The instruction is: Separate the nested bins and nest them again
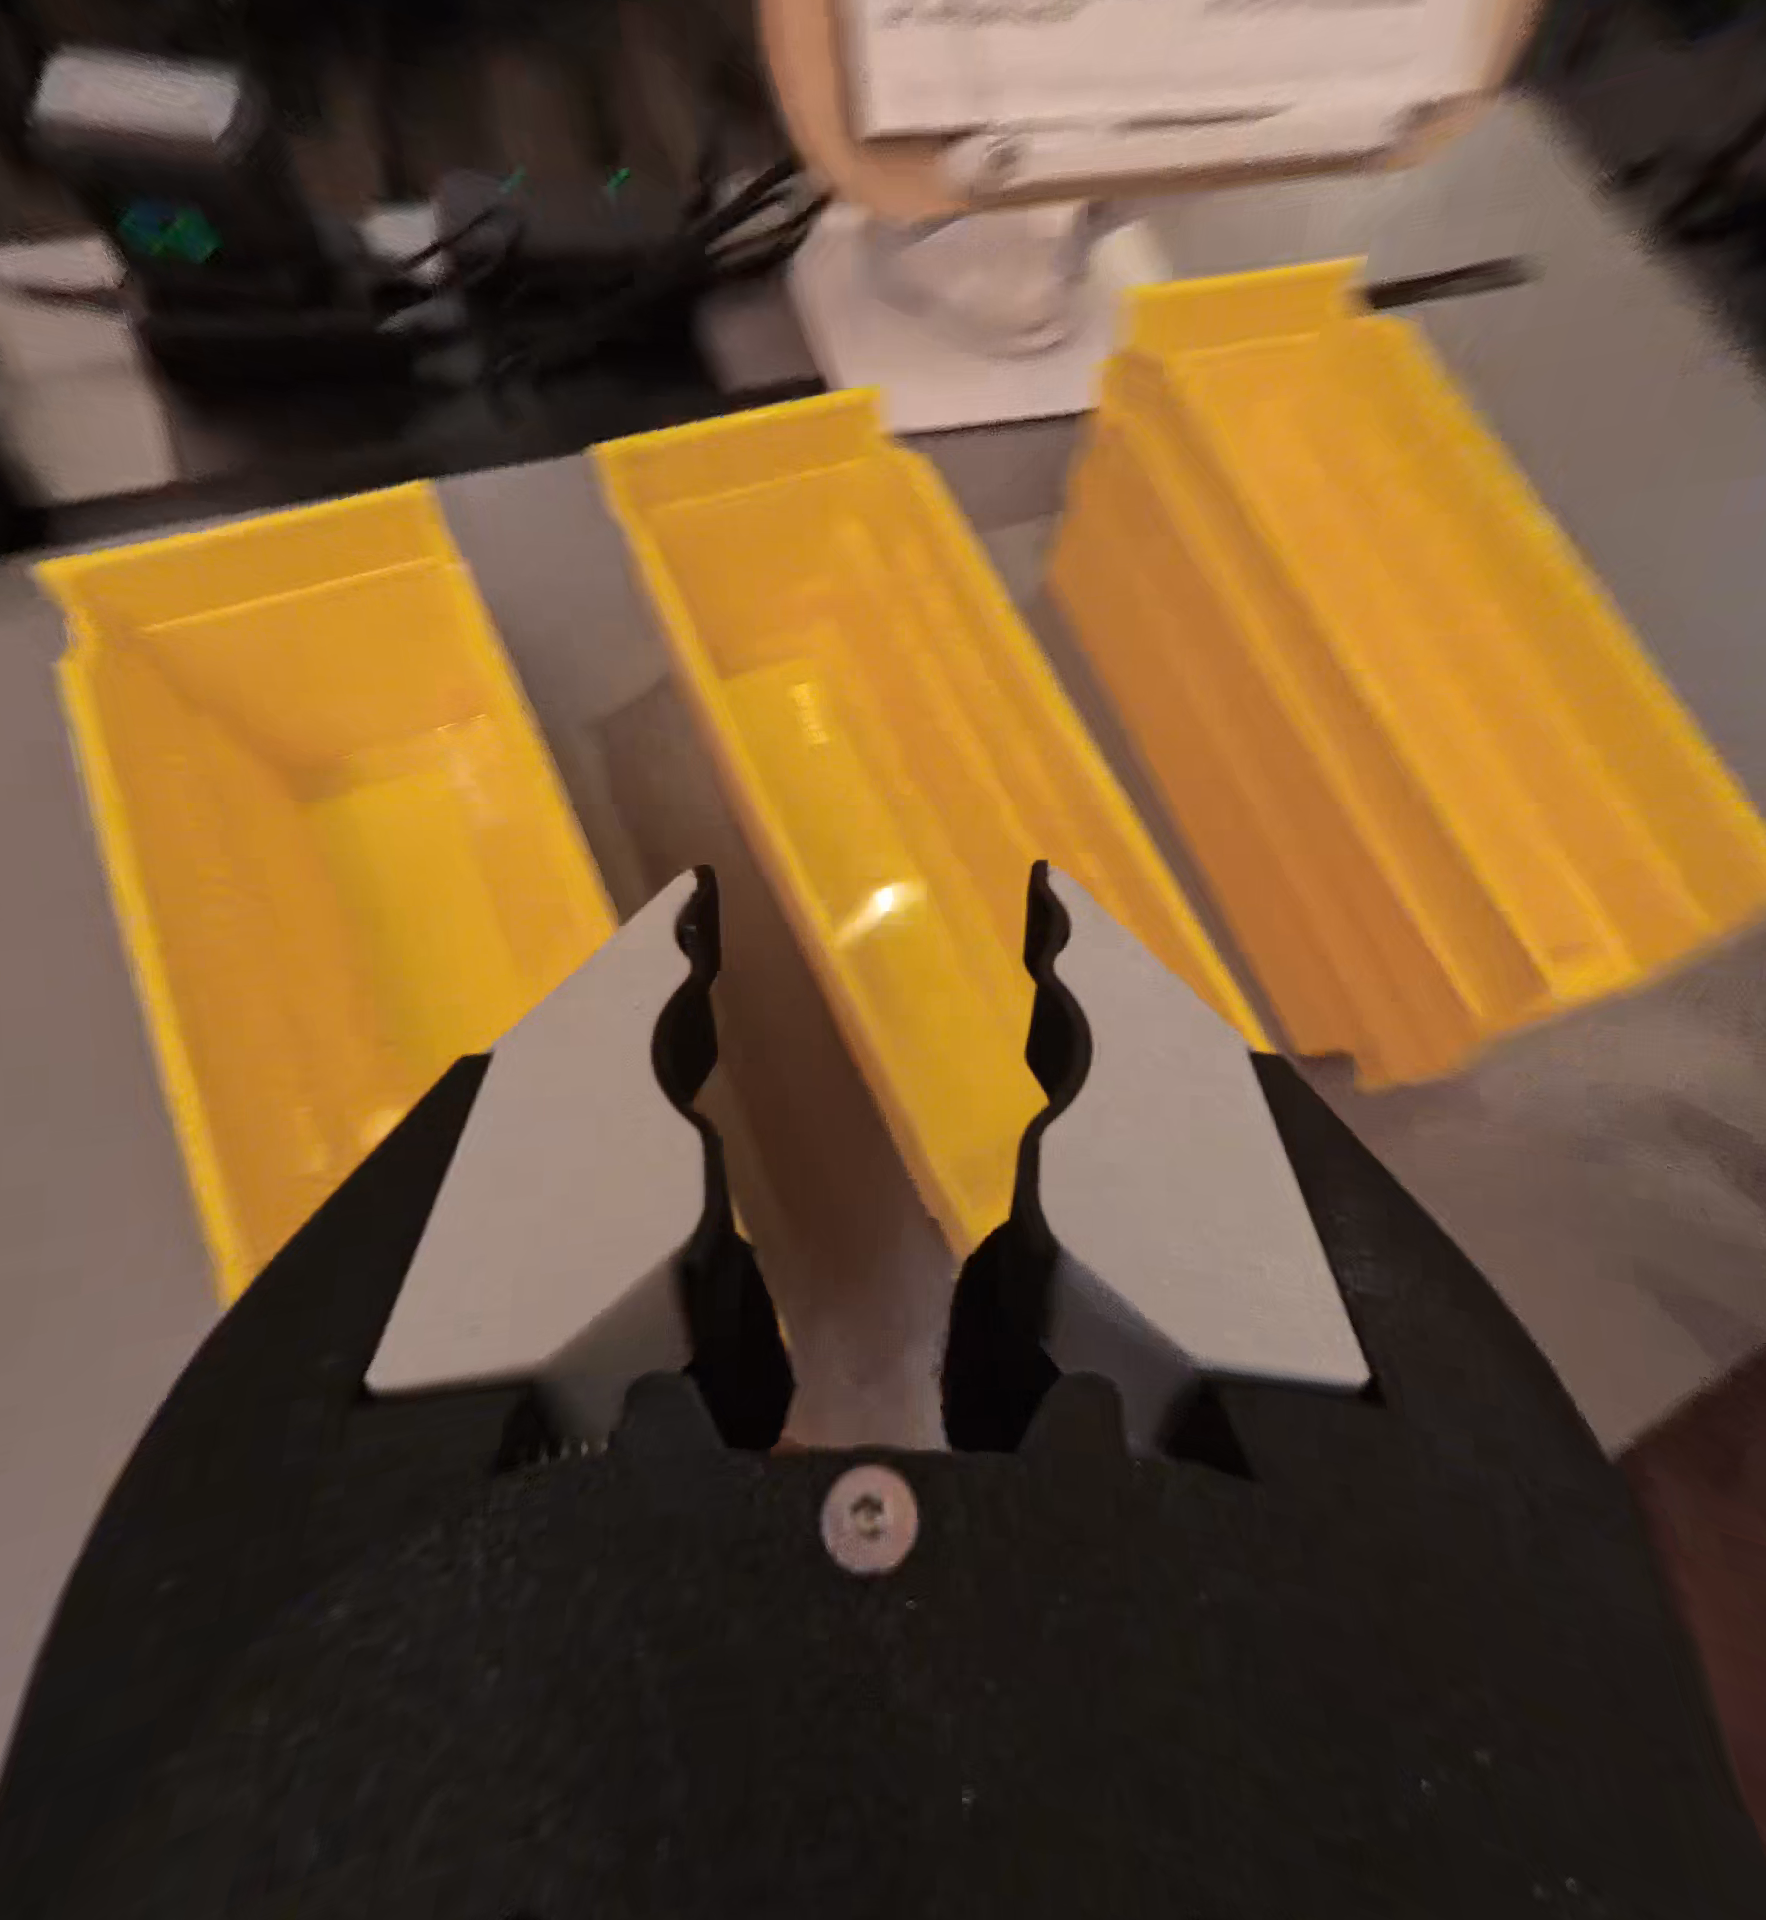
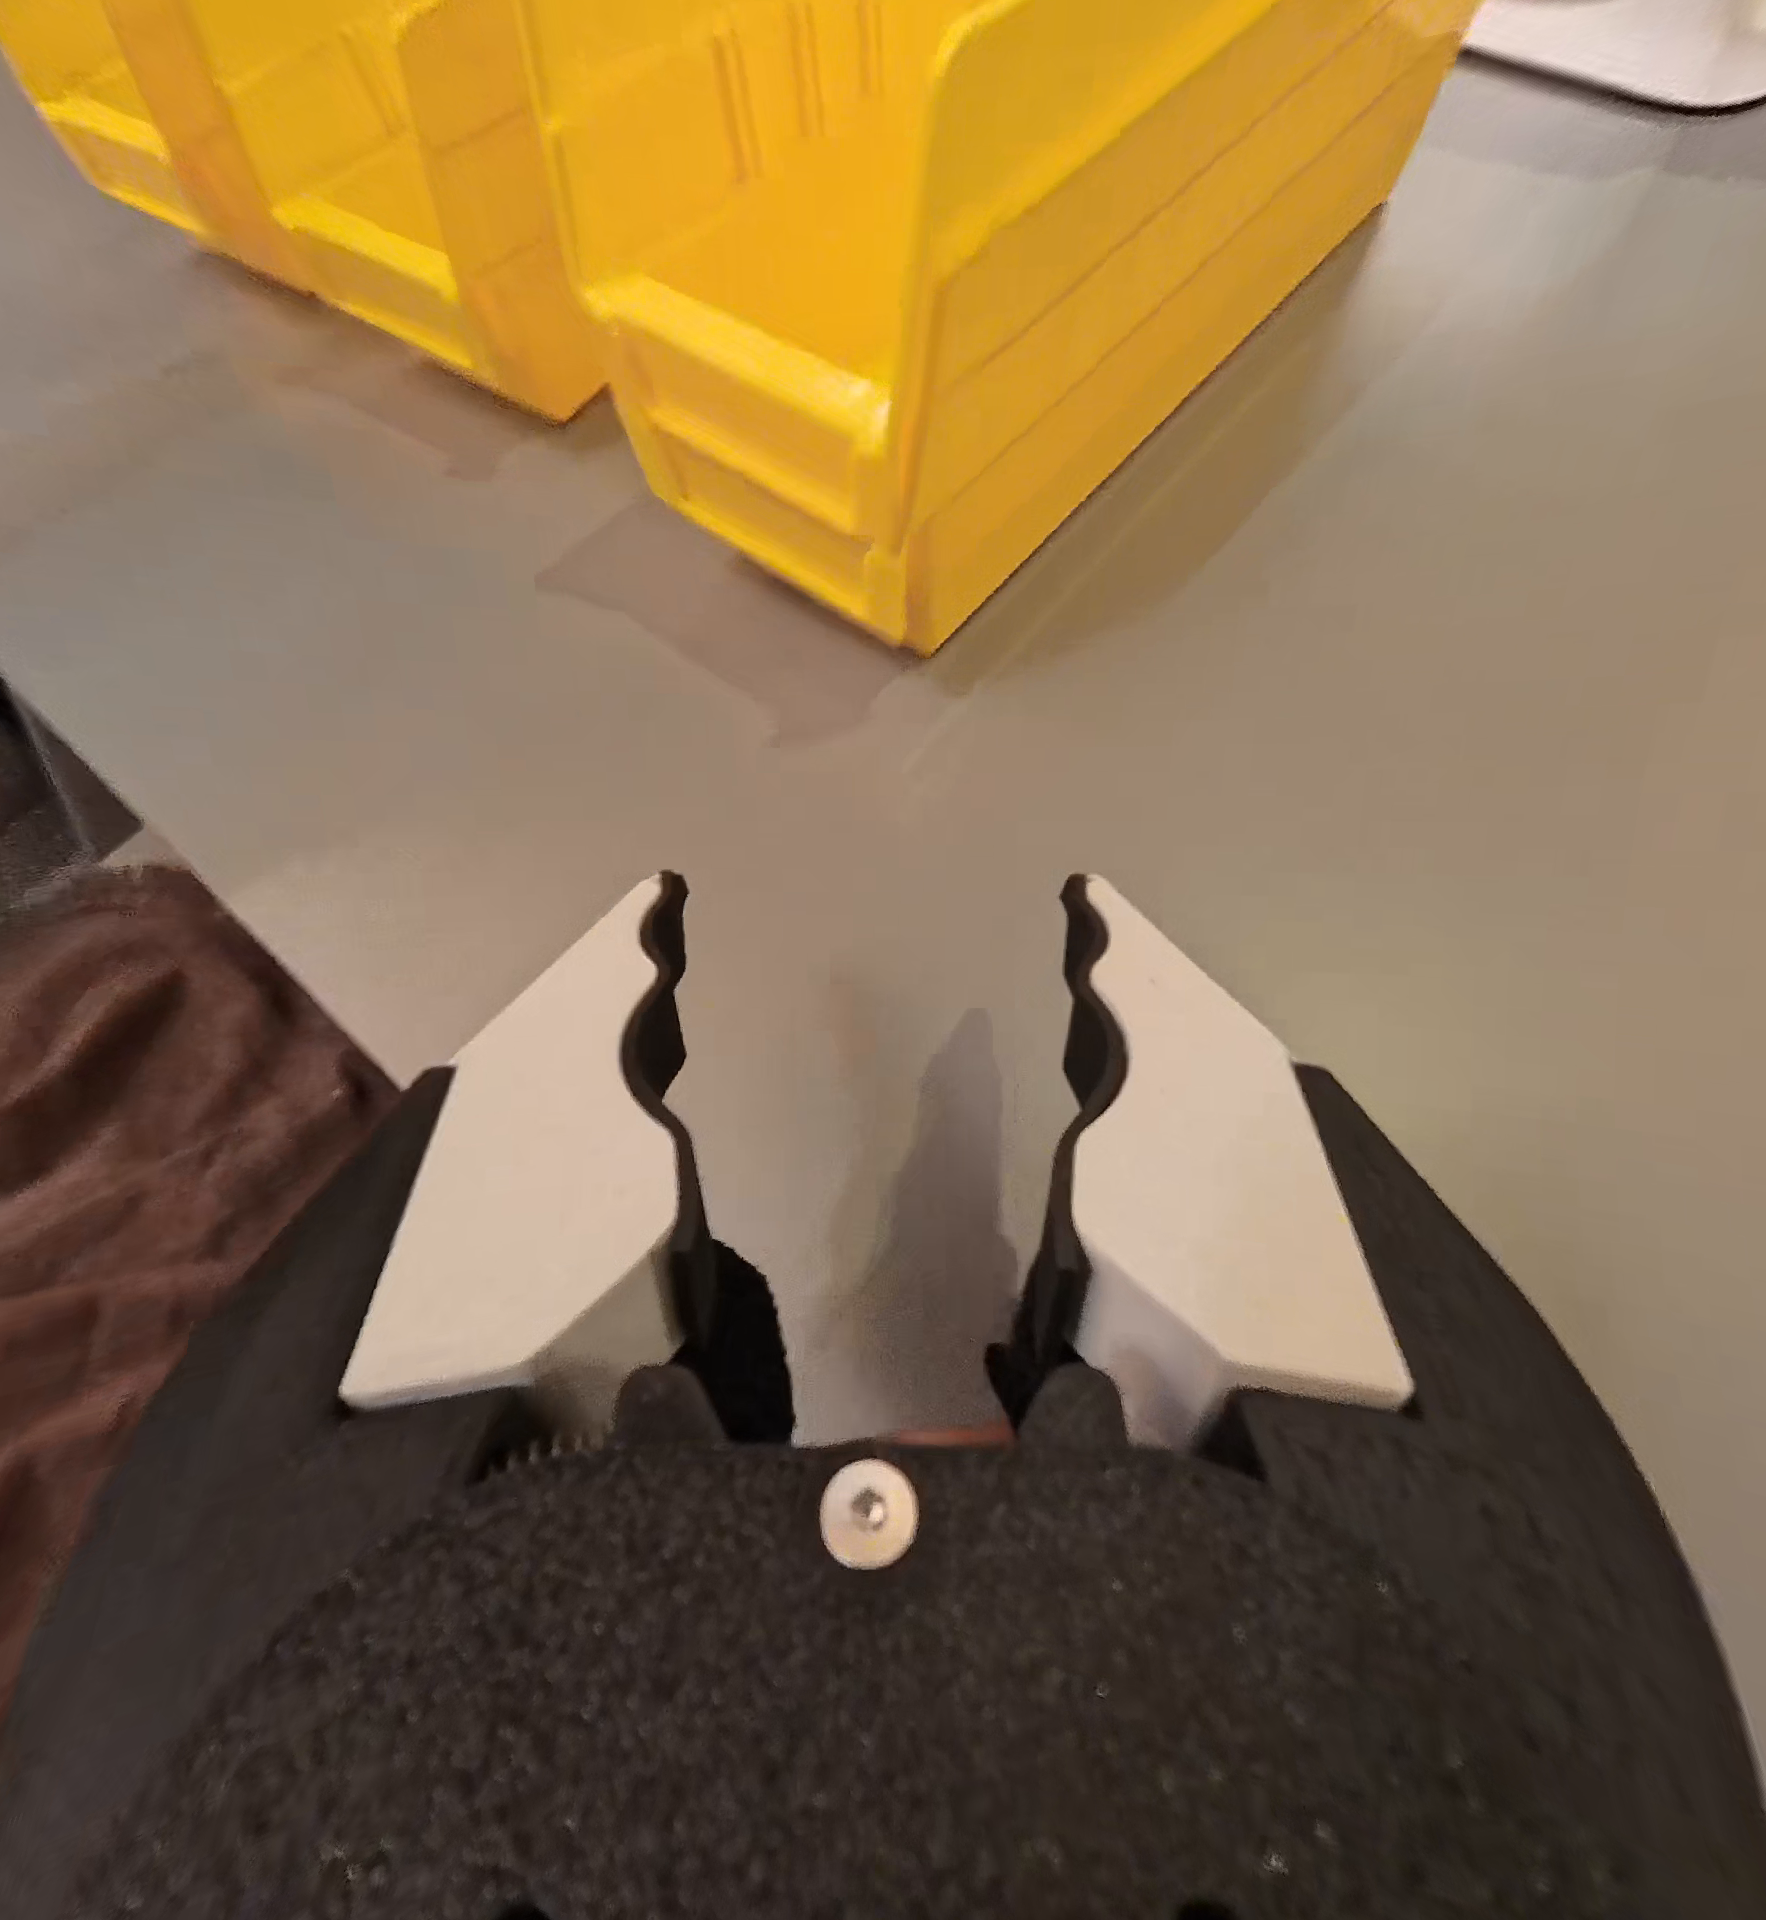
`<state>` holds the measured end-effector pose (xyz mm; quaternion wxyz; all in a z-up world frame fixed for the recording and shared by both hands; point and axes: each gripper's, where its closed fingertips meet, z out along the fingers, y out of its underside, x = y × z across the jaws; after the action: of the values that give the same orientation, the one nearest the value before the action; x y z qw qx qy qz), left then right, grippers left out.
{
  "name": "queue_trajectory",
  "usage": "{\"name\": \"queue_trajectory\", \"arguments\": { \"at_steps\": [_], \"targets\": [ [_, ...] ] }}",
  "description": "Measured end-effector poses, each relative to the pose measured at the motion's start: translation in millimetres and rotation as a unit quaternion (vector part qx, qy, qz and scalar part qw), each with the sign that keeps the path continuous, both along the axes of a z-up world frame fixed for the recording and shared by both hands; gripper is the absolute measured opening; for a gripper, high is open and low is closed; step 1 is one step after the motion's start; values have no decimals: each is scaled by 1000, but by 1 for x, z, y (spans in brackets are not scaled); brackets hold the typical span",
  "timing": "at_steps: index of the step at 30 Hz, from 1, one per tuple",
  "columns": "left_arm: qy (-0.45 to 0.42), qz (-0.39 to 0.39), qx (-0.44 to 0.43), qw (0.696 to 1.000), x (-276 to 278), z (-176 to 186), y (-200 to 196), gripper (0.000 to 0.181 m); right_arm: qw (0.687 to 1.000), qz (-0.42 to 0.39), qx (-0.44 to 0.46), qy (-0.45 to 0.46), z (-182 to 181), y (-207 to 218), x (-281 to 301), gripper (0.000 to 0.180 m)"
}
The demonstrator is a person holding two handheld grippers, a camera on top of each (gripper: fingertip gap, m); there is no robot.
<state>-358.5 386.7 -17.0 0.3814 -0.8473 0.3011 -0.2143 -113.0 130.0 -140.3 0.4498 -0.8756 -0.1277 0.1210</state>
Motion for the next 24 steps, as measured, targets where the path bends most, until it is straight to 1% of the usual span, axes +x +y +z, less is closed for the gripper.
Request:
{"name": "queue_trajectory", "arguments": {
  "at_steps": [3,5,7,9,11,13,14,16,19,21,24],
  "targets": [
    [-106,-76,60,990,13,-3,-81,57,1000,-7,-13,1,41,30,1,73],
    [-161,-82,75,981,13,-10,-123,54,999,-23,-39,1,75,61,4,71],
    [-219,-72,72,970,12,-16,-154,52,996,-44,-81,5,104,99,7,68],
    [-253,-66,74,962,15,-19,-170,50,987,-71,-140,-31,116,141,17,67],
    [-239,-74,101,963,19,-23,-176,50,973,-97,-204,-43,111,178,23,59],
    [-219,-73,127,965,21,-32,-175,43,953,-125,-275,-37,95,201,29,50],
    [-213,-81,121,966,25,-39,-176,42,941,-141,-306,-31,85,206,32,43],
    [-195,-98,92,972,33,-55,-179,42,920,-164,-355,-28,69,212,38,37],
    [-187,-112,72,973,39,-65,-183,42,903,-183,-387,-30,51,217,44,35],
    [-182,-118,69,974,40,-66,-185,41,905,-181,-383,-27,49,224,43,21],
    [-179,-126,81,972,42,-62,-185,40,907,-186,-375,-40,53,231,47,16]
  ]
}}
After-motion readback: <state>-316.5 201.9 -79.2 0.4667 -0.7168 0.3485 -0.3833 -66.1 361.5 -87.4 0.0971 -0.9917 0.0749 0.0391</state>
